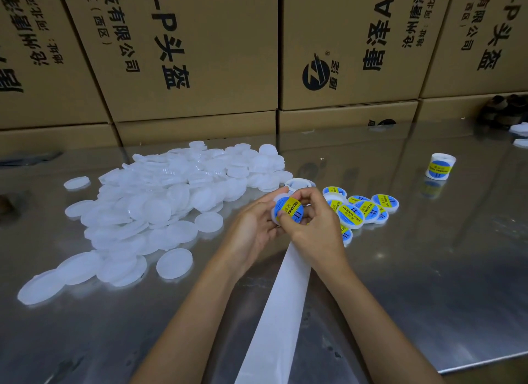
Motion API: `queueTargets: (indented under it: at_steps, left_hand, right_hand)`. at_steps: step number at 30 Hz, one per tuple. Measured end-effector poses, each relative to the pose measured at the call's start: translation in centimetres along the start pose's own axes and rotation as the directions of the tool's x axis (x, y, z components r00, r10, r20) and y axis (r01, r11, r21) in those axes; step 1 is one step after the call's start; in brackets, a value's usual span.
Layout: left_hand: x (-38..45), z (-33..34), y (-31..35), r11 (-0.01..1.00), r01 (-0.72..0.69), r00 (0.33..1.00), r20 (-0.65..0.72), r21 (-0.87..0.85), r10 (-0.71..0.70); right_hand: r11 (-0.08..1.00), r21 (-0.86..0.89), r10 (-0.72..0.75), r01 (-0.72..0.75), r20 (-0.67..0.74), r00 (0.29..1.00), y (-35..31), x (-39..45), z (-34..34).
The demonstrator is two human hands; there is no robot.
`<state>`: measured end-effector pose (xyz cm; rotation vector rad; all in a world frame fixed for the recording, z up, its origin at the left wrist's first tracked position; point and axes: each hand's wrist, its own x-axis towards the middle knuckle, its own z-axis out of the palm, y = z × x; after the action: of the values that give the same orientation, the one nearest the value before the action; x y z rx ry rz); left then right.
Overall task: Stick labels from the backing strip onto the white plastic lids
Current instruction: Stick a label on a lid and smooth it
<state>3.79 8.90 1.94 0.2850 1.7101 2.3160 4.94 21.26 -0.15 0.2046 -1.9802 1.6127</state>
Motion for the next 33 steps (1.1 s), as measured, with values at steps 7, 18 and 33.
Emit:
queueTargets:
  at_steps: [7, 18, 33]
  left_hand:
    - [-0.2, 0.1, 0.1, 0.998, -0.052, 0.999, 0.01, -0.029, 0.052]
    - [-0.1, 0.2, 0.5, 0.968, -0.064, 0.997, 0.024, -0.243, 0.072]
    - [-0.6, -0.1, 0.1, 0.958, -0.174, 0.985, 0.024, 0.227, 0.173]
  right_hand:
    - [0.989, -0.146, -0.032, 0.025, -0.045, 0.998, 0.0, 0.0, 0.0]
    - [0.961, -0.264, 0.072, -0.08, -0.04, 0.997, 0.8, -0.1, -0.1]
    - [0.949, -0.315, -0.045, 0.011, -0.103, 0.994, 0.3, 0.2, -1.3]
